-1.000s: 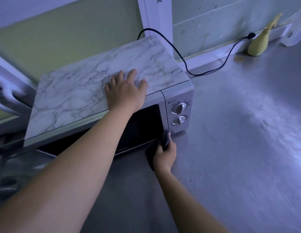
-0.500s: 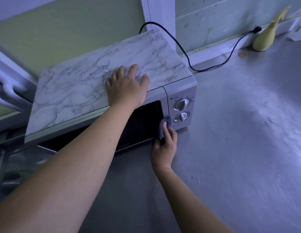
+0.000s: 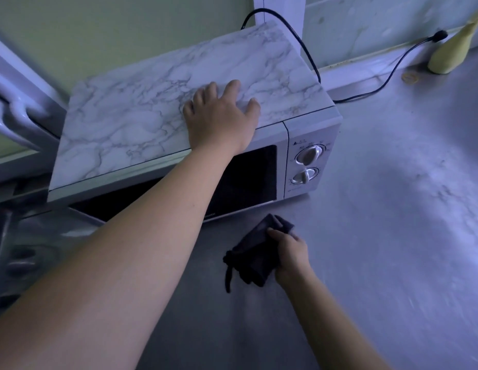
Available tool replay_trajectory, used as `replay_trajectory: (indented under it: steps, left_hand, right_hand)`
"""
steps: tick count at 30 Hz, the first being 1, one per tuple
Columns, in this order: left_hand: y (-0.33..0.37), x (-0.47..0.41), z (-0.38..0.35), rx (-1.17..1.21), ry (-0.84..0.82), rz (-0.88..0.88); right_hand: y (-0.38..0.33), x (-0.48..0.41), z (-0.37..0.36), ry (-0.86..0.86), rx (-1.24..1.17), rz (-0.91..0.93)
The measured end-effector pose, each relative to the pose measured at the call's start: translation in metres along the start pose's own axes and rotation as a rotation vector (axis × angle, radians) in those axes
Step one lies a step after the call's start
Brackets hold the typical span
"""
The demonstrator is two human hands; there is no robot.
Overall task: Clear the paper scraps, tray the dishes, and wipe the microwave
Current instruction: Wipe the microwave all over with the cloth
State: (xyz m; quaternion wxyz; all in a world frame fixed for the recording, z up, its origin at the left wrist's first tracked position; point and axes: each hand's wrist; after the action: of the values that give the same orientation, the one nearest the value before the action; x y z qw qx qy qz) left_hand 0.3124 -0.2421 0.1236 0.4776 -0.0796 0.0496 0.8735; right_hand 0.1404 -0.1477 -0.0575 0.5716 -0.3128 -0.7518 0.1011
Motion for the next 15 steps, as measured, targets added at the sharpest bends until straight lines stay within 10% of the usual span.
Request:
replay_trajectory:
  steps: [10, 15]
  left_hand:
    - [-0.023, 0.001, 0.024, 0.381, -0.117, -0.015]
    - [-0.121, 0.018, 0.034, 0.129, -0.022, 0.016]
  right_hand:
    - [-0.035, -0.010, -0.017, -0.023, -0.184, 0.062]
    - [-0.037, -0.013, -0.048, 0.042, -0.317, 0.125]
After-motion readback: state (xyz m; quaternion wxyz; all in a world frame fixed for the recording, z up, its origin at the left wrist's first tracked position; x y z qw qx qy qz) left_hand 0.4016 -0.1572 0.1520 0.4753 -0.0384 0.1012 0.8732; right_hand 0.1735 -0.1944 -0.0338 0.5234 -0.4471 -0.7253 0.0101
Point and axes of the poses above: each hand's wrist, its own x-axis away from the middle knuckle, its own z-axis out of the back of the hand, y = z × x, and after that the axes turned 9 degrees about -x, right-handed
